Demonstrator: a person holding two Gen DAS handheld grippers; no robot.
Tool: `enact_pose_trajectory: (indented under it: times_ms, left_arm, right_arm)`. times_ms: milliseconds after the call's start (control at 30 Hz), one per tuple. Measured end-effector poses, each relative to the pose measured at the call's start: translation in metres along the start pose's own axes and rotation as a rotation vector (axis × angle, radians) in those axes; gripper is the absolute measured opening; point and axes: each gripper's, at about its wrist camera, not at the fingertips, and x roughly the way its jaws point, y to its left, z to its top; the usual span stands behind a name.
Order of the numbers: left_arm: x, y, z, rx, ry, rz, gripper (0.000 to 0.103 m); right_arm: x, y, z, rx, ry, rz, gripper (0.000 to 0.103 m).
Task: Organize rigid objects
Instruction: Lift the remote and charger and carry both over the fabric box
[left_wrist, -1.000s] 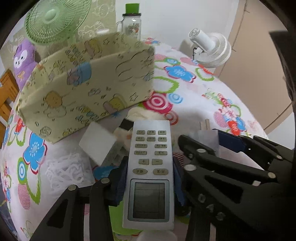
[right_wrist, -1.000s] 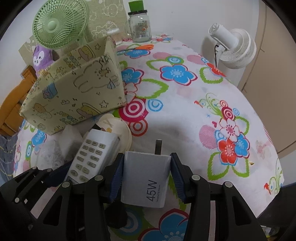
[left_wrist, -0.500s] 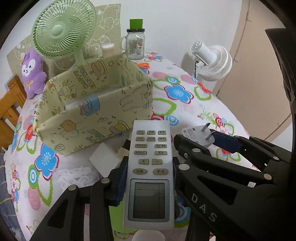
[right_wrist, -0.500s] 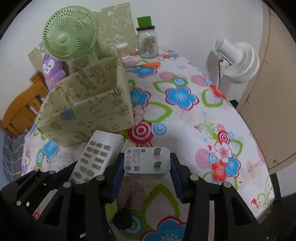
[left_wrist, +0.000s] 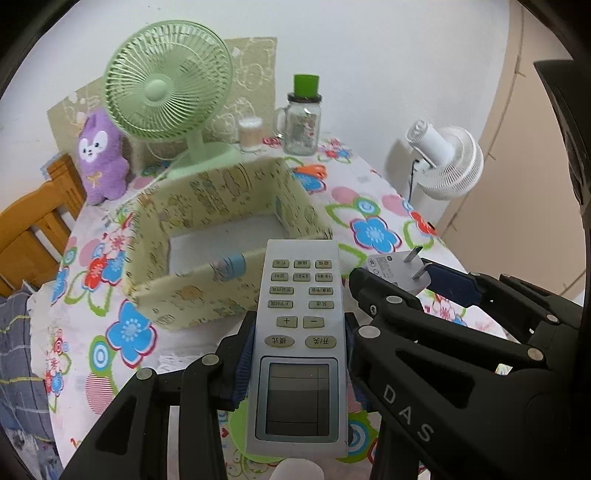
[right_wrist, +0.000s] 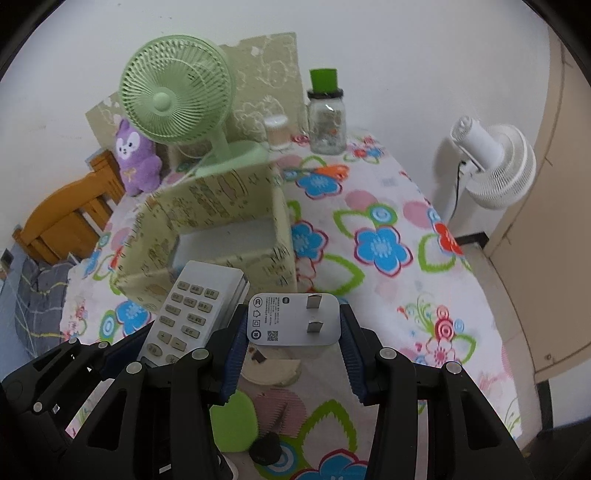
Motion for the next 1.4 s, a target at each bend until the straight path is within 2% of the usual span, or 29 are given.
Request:
enact_pose_trajectory:
  times_ms: [267,800,1233,1400]
  left_arm:
    - [-0.017,0.003,0.018,-0.049,-0.032,0.041,0.045]
    - [-0.042,0.009,0.039,-0.143,-0.088,0.181,0.045]
    - [-0.029,0.041,0.060,-0.146,-0.090,0.192,0.045]
    - [-0.019,0.055,0.067,-0.146,-0.066,0.183,0.045]
  right_arm:
    - [-0.016,0.011,0.023,-0.057,-0.029,0.043,0.050]
    - [-0.032,0.023,0.057,-0.169,-0.068,0.108,0.050]
    - [-0.008,0.049,0.079,-0.153,-0.059,0.098,0.050]
    - [0.006,0.059,0.086,-0.147,-0.046,0.080,0.050]
